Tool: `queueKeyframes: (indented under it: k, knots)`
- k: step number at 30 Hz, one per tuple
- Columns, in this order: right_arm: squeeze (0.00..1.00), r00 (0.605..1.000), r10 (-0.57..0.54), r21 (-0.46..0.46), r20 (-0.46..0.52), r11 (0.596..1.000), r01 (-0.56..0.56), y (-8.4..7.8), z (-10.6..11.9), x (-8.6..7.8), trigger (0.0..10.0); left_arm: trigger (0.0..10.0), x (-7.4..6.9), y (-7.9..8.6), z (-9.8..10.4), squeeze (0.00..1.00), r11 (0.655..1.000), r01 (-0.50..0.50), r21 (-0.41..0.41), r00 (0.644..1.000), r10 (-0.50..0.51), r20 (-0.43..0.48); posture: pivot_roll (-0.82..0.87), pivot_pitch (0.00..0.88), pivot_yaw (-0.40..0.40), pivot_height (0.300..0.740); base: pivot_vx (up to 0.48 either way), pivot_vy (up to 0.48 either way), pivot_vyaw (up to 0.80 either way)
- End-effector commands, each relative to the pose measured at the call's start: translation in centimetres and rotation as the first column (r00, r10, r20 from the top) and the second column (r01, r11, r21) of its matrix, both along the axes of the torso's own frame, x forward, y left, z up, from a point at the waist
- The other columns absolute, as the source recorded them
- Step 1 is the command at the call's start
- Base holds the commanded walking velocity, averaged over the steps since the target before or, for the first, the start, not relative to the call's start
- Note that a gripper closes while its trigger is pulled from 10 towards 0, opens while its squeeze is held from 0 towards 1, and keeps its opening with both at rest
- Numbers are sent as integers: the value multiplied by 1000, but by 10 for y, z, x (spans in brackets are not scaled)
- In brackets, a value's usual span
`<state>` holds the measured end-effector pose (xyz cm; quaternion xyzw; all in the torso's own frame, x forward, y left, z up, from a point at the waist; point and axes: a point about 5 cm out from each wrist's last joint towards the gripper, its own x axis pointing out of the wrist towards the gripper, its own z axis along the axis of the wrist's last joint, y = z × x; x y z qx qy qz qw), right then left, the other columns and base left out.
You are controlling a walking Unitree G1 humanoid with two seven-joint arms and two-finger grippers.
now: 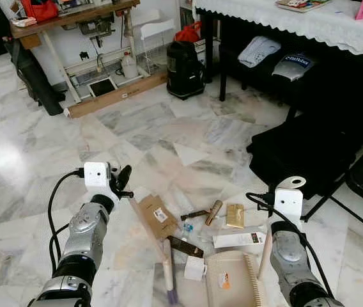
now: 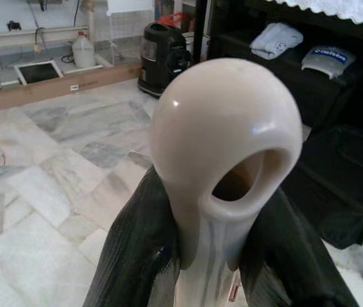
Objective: Sweep floor
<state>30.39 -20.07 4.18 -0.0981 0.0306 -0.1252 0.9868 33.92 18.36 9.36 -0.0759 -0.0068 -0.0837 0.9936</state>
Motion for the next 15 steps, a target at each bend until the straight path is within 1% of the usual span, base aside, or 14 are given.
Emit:
queueKeyframes:
  k: [1, 3, 8, 15]
  knots:
    - [0, 1000, 1, -2, 19, 1000, -1, 0, 4, 2, 10000, 10000, 3, 8, 5, 0, 1000, -10, -7, 1000, 10, 10, -102, 50, 126, 740, 0, 0, 0]
    - [0, 1000, 1, 0, 18, 1000, -1, 1, 4, 2, 10000, 10000, 2, 5, 3, 0, 1000, 25, 4, 1000, -25, -2, -100, 51, 127, 740, 0, 0, 0]
    - [0, 1000, 2, 2, 16, 1000, -2, 1, 4, 2, 10000, 10000, -1, 1, -2, 0, 998, 61, -1, 998, -61, -29, -101, 53, 128, 740, 0, 0, 0]
    - [0, 1000, -1, 2, 10, 1000, 1, -1, 2, 0, 10000, 10000, -3, -6, -8, 0, 991, 121, -60, 990, -125, -62, -104, 65, 128, 740, 0, 0, 0]
